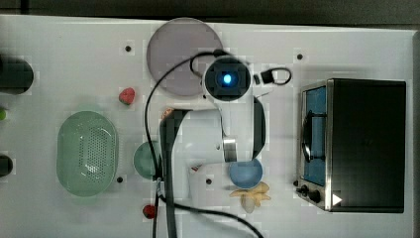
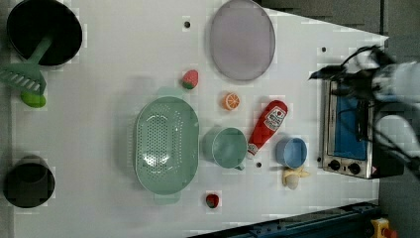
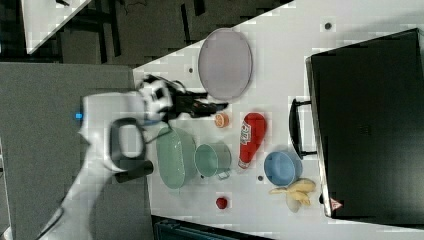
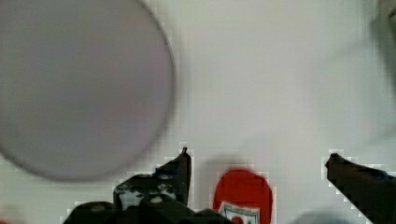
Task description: Pick ketchup from strainer and place it on the table
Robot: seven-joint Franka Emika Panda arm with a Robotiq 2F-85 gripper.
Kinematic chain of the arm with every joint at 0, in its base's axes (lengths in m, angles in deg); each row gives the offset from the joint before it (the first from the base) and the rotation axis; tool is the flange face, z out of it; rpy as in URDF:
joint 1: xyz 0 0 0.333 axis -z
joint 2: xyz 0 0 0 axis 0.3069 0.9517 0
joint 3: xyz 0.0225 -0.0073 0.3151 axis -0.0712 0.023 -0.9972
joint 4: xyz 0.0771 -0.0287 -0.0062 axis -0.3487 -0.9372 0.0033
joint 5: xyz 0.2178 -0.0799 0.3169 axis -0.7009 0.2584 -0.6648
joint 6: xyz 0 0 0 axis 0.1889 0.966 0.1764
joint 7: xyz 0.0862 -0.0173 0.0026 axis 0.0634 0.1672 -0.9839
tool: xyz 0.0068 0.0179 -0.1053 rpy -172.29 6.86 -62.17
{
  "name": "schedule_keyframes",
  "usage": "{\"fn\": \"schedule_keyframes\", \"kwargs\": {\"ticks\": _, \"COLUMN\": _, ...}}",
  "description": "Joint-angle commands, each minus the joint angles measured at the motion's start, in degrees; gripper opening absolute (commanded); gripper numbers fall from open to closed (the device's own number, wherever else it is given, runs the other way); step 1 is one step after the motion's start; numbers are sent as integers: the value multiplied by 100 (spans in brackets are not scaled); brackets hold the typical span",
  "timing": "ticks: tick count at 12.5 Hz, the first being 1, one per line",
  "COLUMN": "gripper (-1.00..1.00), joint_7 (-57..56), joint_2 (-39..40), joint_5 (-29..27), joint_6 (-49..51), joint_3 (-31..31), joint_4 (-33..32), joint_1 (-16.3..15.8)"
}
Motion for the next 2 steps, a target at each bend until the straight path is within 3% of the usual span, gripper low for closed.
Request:
{"fn": "schedule_keyframes", "kwargs": {"ticks": 1, "gripper": 100, "joint_7": 290, "joint_2": -202, "joint_5": -60, "joint_6": 828, "joint_3": -51, "joint_4": 787, "joint_1": 1}}
{"fn": "schedule_keyframes", "kwargs": {"ticks": 2, "gripper": 100, "joint_7": 395, "joint_2": -196, "joint_5": -180, "joint_6": 1179, "joint_3": -54, "joint_4": 1057, "joint_1": -4}}
